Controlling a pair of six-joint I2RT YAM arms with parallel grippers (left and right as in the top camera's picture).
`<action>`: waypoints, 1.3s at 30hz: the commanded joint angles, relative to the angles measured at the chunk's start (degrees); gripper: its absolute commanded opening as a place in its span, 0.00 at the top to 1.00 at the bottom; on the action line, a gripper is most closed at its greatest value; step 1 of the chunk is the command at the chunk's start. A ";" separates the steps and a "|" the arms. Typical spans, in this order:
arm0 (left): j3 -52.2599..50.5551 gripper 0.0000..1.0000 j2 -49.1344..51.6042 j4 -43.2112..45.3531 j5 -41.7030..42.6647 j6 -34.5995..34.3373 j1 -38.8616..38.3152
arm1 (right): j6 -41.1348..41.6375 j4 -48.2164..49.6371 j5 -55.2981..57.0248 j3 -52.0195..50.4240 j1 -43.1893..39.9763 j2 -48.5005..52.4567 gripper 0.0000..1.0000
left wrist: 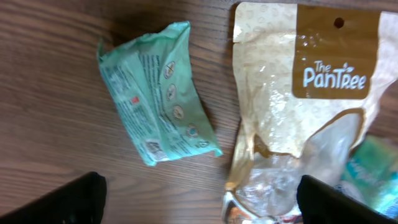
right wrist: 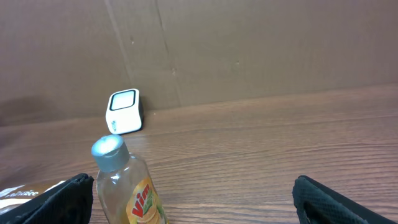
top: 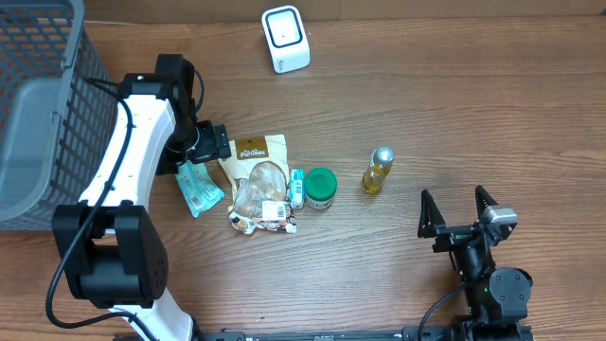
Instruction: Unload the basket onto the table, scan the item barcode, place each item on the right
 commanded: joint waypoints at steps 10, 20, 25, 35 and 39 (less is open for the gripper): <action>0.39 0.96 0.46 0.59 7.34 -7.23 0.13 | 0.15 0.22 0.48 -0.59 0.31 -0.15 0.00; -3.06 0.78 0.46 0.04 -5.18 -21.16 0.13 | 0.15 0.22 0.48 -0.59 0.31 -0.15 0.00; -4.15 0.73 0.46 1.40 -5.25 -21.16 0.13 | 0.15 0.22 0.48 -0.59 0.31 -0.15 0.00; -4.35 0.78 0.48 3.17 -10.49 -23.63 0.13 | 0.15 0.22 0.48 -0.59 0.31 -0.15 0.00; -4.35 0.78 0.48 3.89 -11.47 -27.17 0.13 | 0.15 0.22 0.48 -0.59 0.31 -0.15 0.00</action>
